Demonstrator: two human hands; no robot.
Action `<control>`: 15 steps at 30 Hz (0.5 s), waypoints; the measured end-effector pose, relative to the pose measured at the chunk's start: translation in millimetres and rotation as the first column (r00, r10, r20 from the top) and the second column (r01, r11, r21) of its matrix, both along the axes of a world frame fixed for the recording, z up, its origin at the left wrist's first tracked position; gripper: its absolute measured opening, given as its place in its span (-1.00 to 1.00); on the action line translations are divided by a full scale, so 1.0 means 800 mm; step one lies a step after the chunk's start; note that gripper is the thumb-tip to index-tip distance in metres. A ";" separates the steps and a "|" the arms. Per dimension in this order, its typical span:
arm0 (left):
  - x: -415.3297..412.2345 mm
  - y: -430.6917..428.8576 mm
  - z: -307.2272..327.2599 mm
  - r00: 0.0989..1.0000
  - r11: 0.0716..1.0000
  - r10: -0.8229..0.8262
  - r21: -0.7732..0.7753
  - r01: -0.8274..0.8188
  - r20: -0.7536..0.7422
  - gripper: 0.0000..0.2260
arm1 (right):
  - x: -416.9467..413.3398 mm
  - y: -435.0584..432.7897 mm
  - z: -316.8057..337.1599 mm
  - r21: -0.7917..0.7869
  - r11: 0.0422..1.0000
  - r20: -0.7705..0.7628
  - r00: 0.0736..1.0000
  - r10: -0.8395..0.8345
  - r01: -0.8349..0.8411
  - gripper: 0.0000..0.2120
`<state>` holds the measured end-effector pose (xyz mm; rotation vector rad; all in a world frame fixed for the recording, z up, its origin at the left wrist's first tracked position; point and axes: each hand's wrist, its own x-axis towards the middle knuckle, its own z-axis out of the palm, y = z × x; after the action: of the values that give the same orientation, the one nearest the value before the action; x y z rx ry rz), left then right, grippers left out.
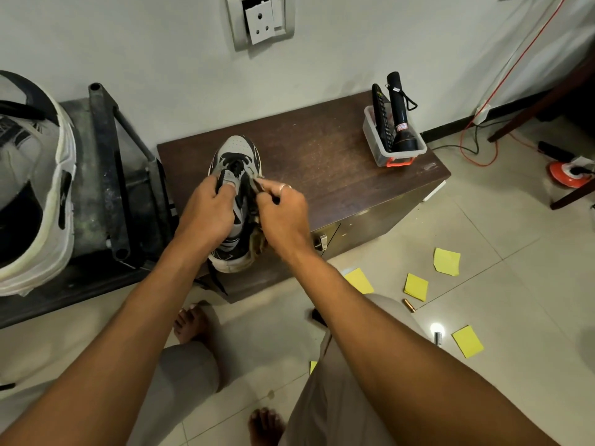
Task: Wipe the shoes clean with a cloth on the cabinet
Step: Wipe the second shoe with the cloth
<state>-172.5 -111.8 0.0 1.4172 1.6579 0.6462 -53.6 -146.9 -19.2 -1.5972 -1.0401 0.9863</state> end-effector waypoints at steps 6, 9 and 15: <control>0.002 0.002 -0.001 1.000 1.000 0.026 0.011 -0.026 -0.014 -0.67 | -0.009 0.004 0.001 0.010 0.996 0.073 0.993 0.091 -0.092 -0.75; 0.005 0.003 -0.002 0.999 0.999 0.043 0.014 -0.043 -0.028 -0.67 | 0.003 -0.006 0.002 -0.011 0.993 0.051 0.992 0.118 -0.118 -0.79; 0.002 0.004 -0.005 0.999 1.000 0.023 0.001 -0.023 -0.023 -0.70 | -0.005 0.030 -0.008 0.054 0.998 0.085 0.996 0.003 -0.008 -0.75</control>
<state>-171.2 -108.8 -4.0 1.4127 1.6940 0.6457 -57.7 -123.1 -25.3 -1.6035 -1.1206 0.8929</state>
